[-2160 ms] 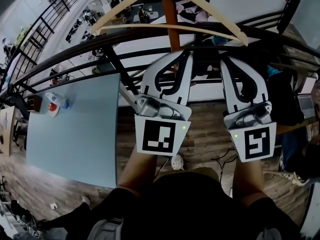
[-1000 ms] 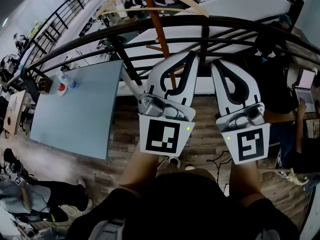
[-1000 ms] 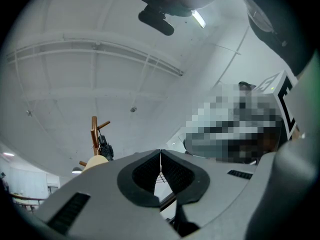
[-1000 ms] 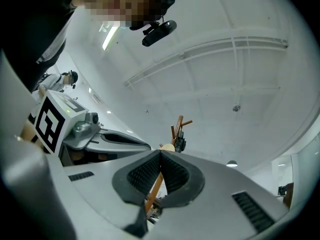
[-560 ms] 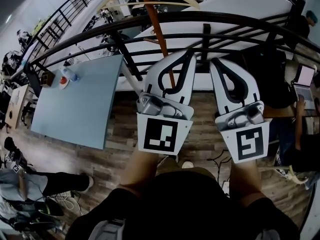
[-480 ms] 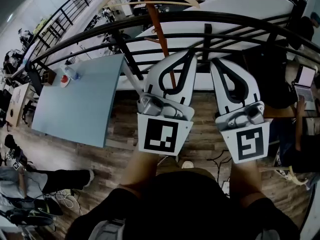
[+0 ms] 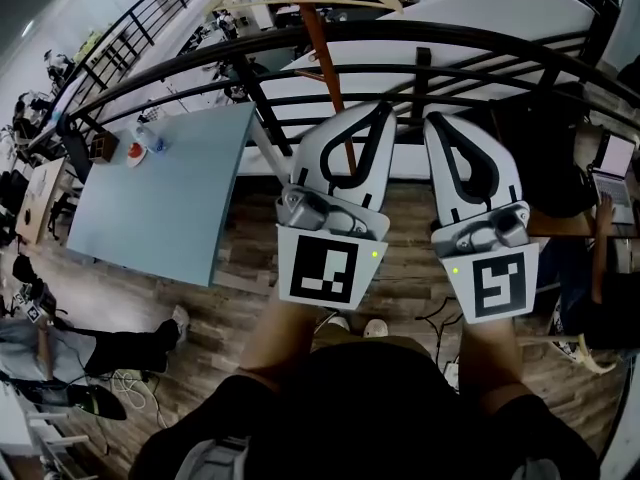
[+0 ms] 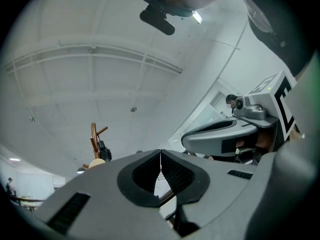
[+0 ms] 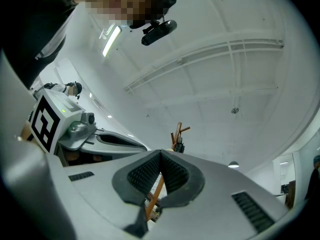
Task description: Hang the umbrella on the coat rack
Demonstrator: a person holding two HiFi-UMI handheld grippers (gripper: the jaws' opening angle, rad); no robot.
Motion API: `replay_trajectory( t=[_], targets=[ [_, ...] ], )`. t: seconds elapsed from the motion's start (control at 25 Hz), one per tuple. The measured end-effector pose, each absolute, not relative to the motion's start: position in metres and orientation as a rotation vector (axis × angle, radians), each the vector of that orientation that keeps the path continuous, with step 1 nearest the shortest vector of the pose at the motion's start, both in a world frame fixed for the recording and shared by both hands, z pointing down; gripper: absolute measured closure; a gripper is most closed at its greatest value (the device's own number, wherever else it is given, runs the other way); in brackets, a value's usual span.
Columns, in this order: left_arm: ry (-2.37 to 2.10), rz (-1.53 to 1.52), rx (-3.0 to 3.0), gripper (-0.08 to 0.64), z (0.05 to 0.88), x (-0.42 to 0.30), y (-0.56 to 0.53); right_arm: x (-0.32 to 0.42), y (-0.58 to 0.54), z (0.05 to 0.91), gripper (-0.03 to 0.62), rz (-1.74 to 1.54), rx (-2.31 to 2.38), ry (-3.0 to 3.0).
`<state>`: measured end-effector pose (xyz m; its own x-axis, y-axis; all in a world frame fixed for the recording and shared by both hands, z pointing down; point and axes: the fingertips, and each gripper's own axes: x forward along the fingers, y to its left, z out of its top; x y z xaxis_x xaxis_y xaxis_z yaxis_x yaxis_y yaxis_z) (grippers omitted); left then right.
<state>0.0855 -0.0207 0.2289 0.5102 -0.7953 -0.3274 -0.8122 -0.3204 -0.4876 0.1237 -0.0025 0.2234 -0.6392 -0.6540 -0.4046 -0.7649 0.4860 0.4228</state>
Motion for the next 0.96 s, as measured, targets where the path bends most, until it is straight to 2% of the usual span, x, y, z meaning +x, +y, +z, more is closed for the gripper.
replay_trajectory(
  t=[0.96],
  targets=[
    [1.277, 0.056, -2.140, 0.546, 0.224, 0.098, -0.014, 0.129, 0.006, 0.221, 0.563, 0.895, -1.223, 2.522]
  ],
)
